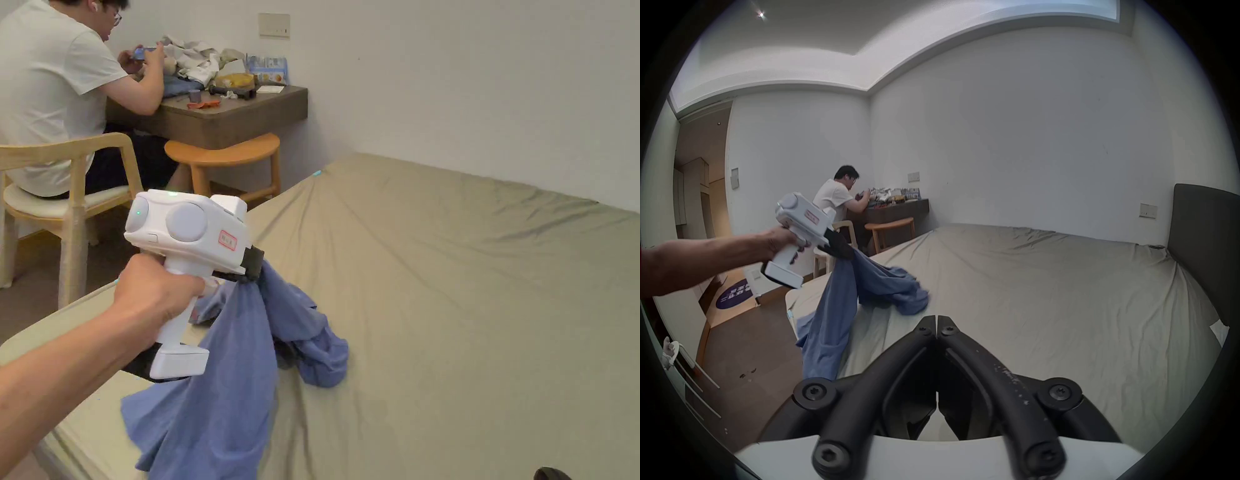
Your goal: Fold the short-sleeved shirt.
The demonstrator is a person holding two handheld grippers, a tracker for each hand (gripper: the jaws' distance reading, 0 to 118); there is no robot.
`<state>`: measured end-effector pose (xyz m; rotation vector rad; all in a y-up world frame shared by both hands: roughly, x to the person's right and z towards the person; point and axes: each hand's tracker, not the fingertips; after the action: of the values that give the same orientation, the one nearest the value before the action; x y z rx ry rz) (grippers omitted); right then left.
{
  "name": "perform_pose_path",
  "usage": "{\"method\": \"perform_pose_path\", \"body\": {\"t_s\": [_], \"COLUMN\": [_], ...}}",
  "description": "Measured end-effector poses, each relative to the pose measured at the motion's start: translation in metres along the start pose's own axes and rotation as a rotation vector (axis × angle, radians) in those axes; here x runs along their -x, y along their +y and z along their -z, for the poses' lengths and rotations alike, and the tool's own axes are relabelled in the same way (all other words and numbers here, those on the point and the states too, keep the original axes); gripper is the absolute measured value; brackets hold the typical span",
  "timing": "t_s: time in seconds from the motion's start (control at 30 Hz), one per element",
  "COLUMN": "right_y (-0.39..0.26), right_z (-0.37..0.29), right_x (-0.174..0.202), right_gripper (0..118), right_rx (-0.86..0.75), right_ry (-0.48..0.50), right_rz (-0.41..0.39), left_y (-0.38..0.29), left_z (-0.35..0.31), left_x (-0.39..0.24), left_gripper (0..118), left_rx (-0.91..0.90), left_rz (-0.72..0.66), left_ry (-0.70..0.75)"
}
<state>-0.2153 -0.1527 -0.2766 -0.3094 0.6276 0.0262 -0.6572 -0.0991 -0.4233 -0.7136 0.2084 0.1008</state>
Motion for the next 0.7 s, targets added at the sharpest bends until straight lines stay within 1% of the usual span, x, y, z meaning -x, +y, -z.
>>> {"method": "perform_pose_path", "body": {"t_s": [0.13,0.23,0.27,0.4,0.5,0.53,0.6,0.7], "right_y": [0.005,0.007,0.007,0.005,0.003,0.002,-0.001,-0.007], "right_z": [-0.034,-0.058,-0.068,-0.099,-0.122,-0.128,-0.143,-0.161], "right_x": [-0.010,-0.019,-0.023,-0.038,-0.050,-0.053,-0.062,-0.076], "right_gripper": [1,1,1,1,1,1,1,1], "right_rx": [-0.060,-0.092,-0.101,-0.141,-0.170,-0.179,-0.187,-0.194], "right_ry": [-0.021,-0.048,-0.055,-0.097,-0.134,-0.147,-0.178,-0.228], "right_rz": [0.014,0.018,0.024,0.045,0.060,0.062,0.070,0.084], "left_y": [0.039,0.060,0.069,0.094,0.104,0.105,0.110,0.109], "left_z": [-0.074,-0.125,-0.140,-0.196,-0.223,-0.227,-0.236,-0.235], "left_x": [-0.039,-0.077,-0.090,-0.141,-0.184,-0.195,-0.224,-0.266], "left_gripper": [3,3,3,3,3,3,3,3], "left_rx": [-0.104,-0.185,-0.209,-0.290,-0.333,-0.343,-0.346,-0.353], "left_rz": [0.029,0.149,0.166,0.196,0.280,0.281,0.293,0.321], "left_ry": [-0.060,-0.052,-0.059,-0.148,-0.160,-0.171,-0.239,-0.294]}}
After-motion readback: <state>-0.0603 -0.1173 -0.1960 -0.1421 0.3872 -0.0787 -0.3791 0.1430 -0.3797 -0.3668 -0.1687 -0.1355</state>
